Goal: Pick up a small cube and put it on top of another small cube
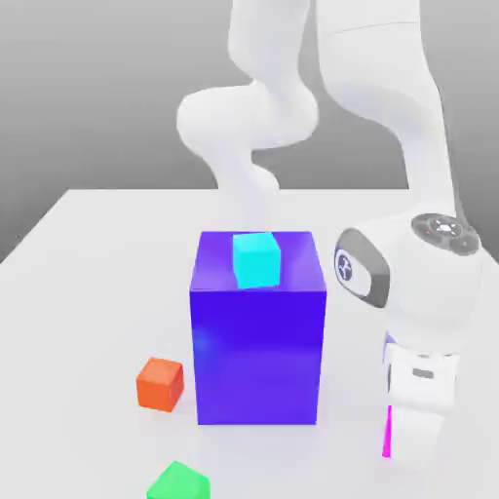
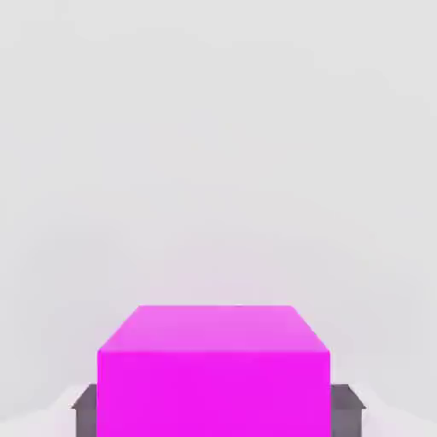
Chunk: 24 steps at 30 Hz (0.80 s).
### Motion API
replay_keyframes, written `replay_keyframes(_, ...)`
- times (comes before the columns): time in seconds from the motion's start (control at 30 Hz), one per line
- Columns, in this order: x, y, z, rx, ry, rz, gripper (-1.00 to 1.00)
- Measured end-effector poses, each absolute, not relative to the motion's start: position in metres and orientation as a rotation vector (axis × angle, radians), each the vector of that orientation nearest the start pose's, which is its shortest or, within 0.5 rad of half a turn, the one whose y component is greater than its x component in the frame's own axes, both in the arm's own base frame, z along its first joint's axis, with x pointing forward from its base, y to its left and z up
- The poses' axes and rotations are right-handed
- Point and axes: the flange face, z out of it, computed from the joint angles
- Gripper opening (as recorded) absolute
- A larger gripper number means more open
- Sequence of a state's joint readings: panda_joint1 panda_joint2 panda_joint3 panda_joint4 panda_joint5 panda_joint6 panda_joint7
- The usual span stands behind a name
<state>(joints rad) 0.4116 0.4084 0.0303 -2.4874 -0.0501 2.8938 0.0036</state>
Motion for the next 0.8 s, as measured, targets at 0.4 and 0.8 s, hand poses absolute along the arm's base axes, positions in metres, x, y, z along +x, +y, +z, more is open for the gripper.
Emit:
replay_keyframes(0.4, 0.477, 0.093, 0.211, -3.143, -0.121, 0.006, -1.0)
replay_keyframes(0.8, 0.512, -0.076, 0.186, -3.057, 0.722, 0.002, 1.0)
